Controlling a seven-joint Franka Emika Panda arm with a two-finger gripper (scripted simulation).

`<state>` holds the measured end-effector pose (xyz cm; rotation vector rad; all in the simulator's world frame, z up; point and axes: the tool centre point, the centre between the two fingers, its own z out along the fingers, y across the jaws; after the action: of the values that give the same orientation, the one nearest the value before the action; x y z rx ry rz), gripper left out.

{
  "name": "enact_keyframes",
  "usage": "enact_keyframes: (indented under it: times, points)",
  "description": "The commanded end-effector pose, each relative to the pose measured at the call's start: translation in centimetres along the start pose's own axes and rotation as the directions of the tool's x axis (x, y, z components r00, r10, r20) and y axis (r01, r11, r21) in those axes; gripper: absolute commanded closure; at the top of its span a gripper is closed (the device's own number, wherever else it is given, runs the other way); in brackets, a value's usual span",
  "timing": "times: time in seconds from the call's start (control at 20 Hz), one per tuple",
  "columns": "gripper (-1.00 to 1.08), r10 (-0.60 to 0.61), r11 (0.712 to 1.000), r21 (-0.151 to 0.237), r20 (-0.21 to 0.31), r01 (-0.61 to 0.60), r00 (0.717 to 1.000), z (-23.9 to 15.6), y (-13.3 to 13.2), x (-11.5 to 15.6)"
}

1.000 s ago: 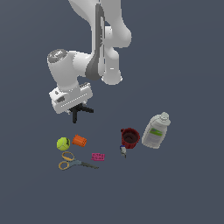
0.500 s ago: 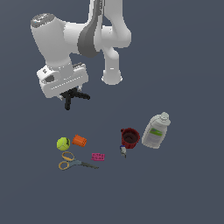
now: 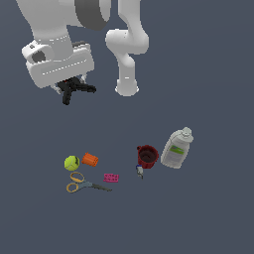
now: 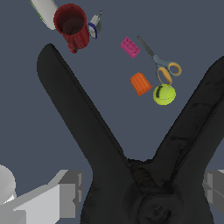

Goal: Pick up a designated object from a clutter of objects.

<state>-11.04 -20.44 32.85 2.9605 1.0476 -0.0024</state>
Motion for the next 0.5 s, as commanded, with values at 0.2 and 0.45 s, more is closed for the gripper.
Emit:
enact_keyframes:
  times: [0.2,0.45]
  points:
    - [1.08,-0.001,1.000,0.000,-0.001,0.001,1.000,-5.9,0.2,-0.4]
    - [1.08,-0.002,1.000,0.000,-0.002,0.002,1.000,-9.0,0.4,-0.5]
